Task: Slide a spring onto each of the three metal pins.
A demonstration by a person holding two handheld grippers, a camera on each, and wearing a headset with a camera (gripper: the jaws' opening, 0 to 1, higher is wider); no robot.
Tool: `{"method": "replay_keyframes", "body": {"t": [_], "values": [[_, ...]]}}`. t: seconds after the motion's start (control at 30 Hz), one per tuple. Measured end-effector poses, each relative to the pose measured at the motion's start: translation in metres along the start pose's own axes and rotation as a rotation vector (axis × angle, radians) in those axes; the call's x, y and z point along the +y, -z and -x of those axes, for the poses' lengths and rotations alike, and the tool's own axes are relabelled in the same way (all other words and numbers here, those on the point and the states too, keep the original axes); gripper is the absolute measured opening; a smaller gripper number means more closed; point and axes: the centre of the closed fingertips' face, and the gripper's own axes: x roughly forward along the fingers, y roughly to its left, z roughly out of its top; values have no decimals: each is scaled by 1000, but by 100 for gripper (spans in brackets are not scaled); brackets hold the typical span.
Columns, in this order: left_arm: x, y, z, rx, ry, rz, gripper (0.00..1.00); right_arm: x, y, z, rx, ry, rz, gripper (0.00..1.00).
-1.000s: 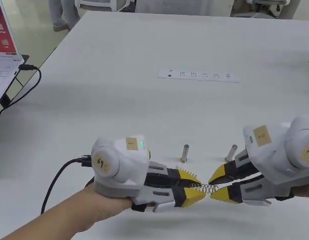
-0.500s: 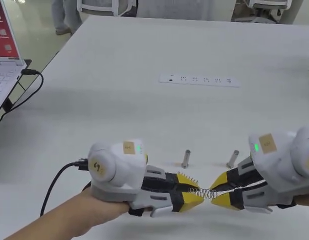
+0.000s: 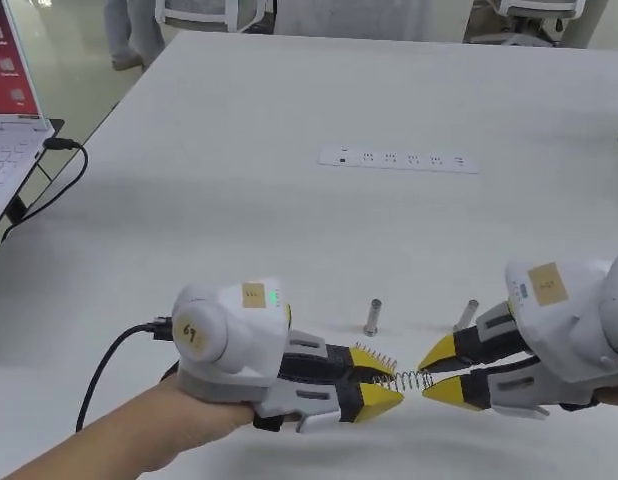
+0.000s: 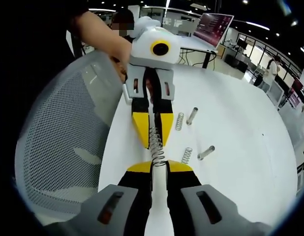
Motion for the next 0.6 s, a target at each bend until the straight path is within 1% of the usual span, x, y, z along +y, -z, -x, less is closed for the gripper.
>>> {"method": "replay_keyframes", "body": {"t": [0.1,0.27,0.3,0.37,0.43,0.47,0.5,0.53,0.6], "values": [[-1,1,0,6,3,-3,2,1,-2,2,-14,-9,-17,7],[0,4,0,18,2,-11,2,0,-8,4,-35,-6,-22,7],[0,4,0,20,1,-10,2,-1,-10,5,-45,-3,-26,7],[0,6,0,27,0,-12,2,0,-19,8,-93,-6,-35,7],[0,6,-1,27,2,-12,2,0,-28,10,-139,-14,-65,5],[-1,7,-1,32,3,-13,2,-2,-29,13,-139,-10,-60,0],[-1,9,-2,44,4,-22,2,-5,-35,12,-177,8,-88,0],[-2,10,-3,48,3,-24,2,-5,-36,11,-179,-1,-92,0],[-1,8,-3,33,-1,-15,2,-4,-35,9,-174,-6,-99,0]]}}
